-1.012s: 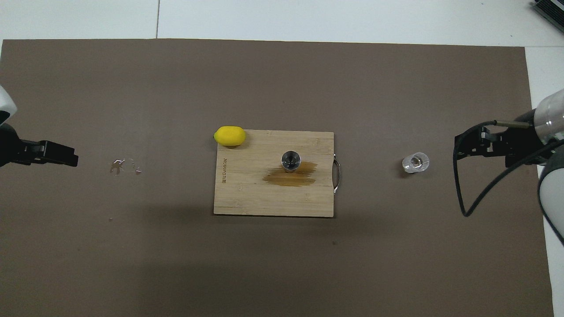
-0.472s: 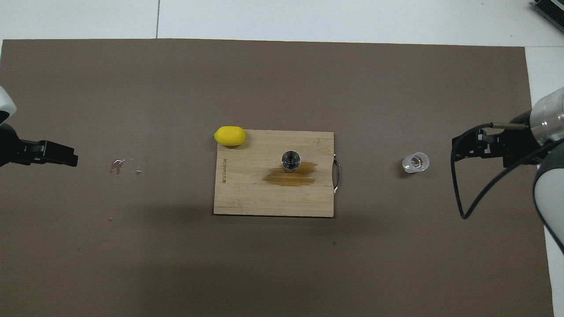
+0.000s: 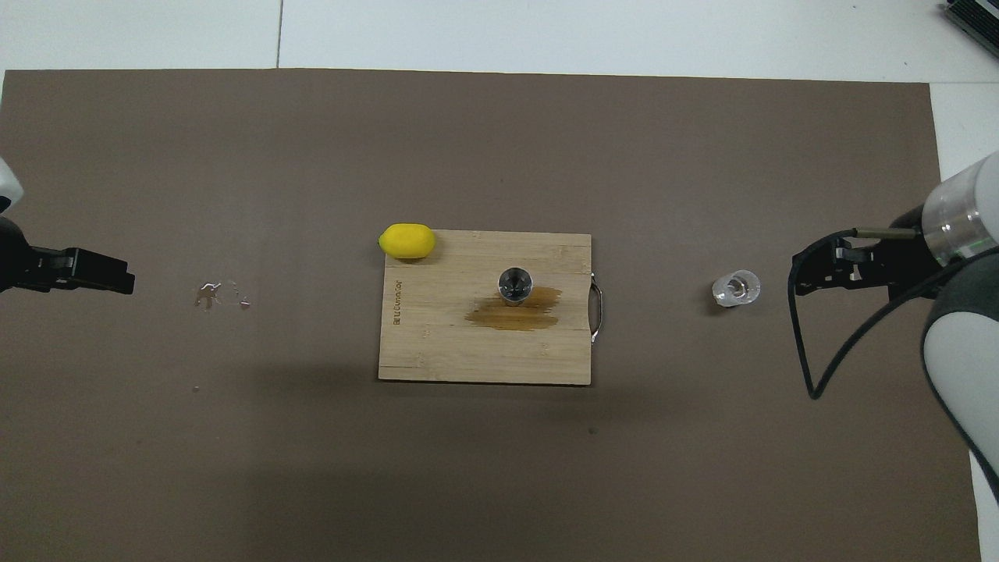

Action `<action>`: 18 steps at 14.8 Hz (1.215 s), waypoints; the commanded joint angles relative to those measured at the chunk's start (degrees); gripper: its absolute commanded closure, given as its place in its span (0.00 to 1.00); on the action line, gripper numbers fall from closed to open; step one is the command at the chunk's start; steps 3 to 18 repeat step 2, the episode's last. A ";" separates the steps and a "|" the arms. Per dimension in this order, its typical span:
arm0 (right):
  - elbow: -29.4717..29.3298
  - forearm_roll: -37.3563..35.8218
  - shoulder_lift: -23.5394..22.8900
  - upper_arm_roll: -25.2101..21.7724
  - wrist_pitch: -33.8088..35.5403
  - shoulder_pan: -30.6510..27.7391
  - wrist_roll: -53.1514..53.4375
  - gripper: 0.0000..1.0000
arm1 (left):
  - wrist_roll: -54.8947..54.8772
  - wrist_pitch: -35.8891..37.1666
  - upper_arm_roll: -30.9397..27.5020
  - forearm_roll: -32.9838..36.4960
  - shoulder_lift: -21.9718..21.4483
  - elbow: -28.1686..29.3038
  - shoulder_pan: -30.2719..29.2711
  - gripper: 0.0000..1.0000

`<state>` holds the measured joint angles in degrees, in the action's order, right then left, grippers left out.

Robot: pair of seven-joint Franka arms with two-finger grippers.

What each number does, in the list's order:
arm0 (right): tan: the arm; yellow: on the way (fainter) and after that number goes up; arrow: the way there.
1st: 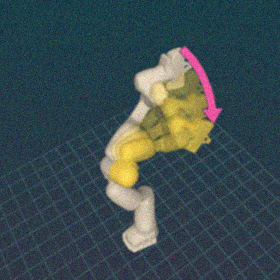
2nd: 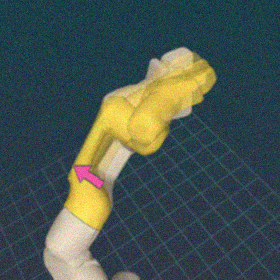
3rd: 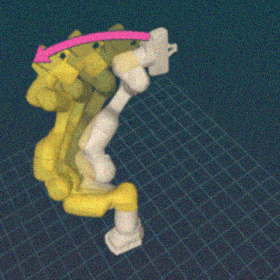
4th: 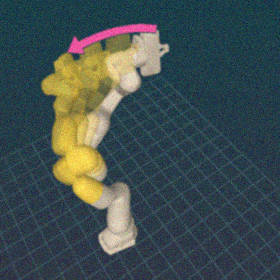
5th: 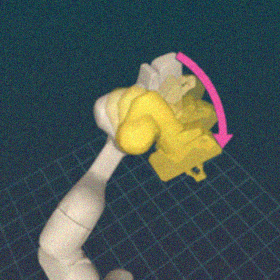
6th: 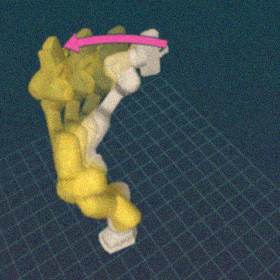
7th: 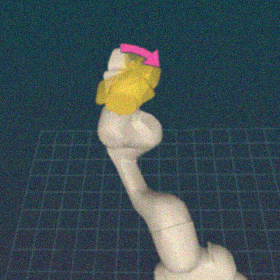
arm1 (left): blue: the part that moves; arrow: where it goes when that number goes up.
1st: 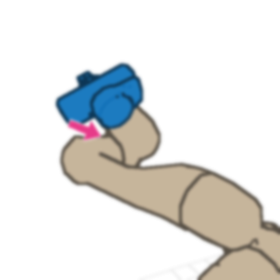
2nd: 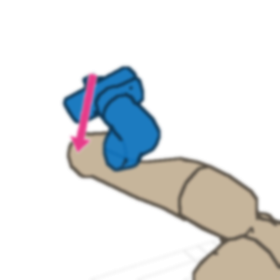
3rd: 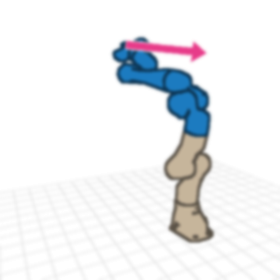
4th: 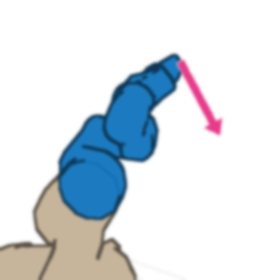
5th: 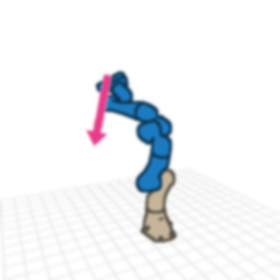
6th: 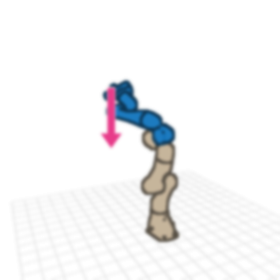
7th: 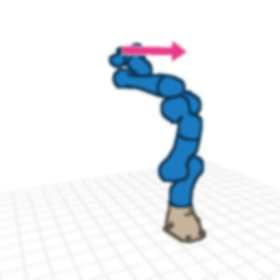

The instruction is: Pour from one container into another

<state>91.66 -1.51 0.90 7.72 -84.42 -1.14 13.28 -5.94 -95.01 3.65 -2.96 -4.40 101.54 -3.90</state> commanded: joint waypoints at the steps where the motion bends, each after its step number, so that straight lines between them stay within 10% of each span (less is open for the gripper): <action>1: 0.53 -1.39 0.68 0.45 0.13 -0.35 0.43 0.00 | 0.58 1.40 -0.74 1.21 -0.53 -0.64 -0.06 0.00; 18: 0.53 -1.39 0.68 0.45 0.05 -0.35 0.43 0.00 | 0.58 1.49 -0.75 1.21 -0.53 -0.64 -0.14 0.00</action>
